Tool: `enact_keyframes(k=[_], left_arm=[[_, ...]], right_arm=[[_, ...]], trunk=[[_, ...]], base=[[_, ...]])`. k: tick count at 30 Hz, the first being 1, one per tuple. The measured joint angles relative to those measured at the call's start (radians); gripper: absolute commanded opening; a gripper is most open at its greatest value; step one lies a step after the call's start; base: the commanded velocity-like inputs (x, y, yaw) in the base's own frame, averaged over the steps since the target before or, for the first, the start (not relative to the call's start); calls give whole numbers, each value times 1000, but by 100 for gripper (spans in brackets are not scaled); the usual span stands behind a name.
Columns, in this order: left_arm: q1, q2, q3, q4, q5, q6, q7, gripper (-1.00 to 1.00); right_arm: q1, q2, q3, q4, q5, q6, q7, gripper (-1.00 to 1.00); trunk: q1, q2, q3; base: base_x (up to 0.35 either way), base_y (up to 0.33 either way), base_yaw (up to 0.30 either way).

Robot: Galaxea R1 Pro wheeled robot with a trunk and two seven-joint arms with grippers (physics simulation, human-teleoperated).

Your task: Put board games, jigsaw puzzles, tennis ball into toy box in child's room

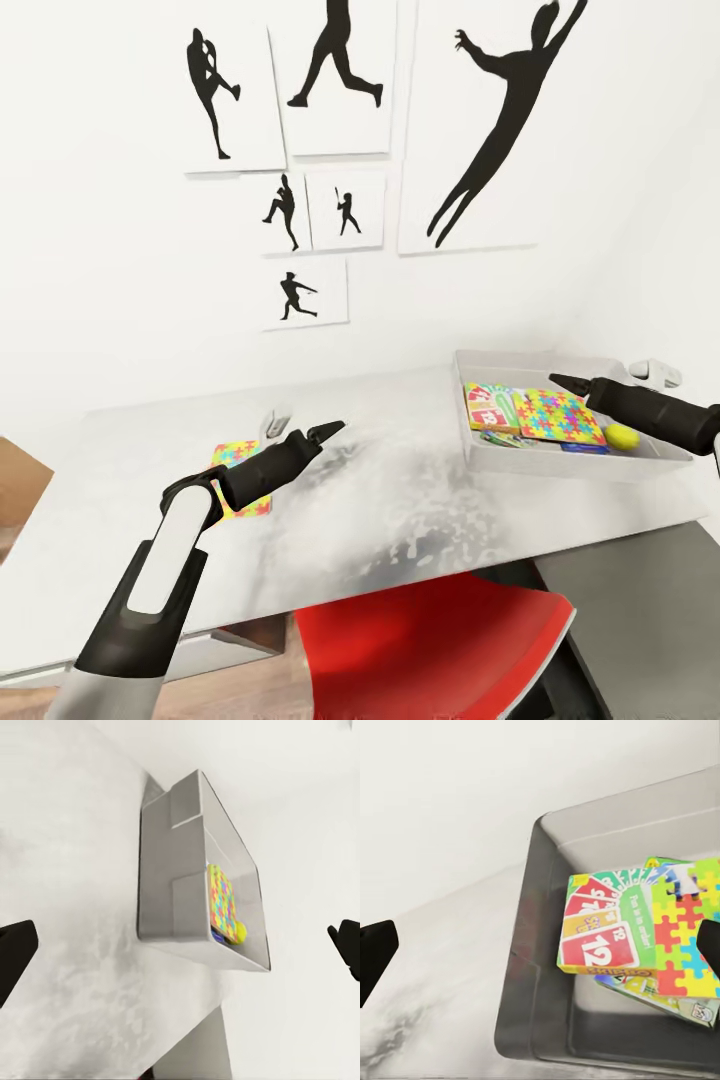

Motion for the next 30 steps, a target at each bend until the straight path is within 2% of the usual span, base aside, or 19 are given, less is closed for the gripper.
enact_keyframes(k=[7,18,30], left_arm=[[0,0,-1,2,0,0,0,100],[0,0,-4,3,1,4,-5,100],[0,1,-5,3,0,4,-42,100]], right_arm=[[-1,2,0,0,0,0,-3,100],[-6,1,54,0,2,0,-12,100],[-10,2,75,0,5,0,-38,100]], trunk=[[0,0,0],[0,0,0],[0,0,0]], base=[[-135,244,0],[-135,271,0],[-44,304,0]])
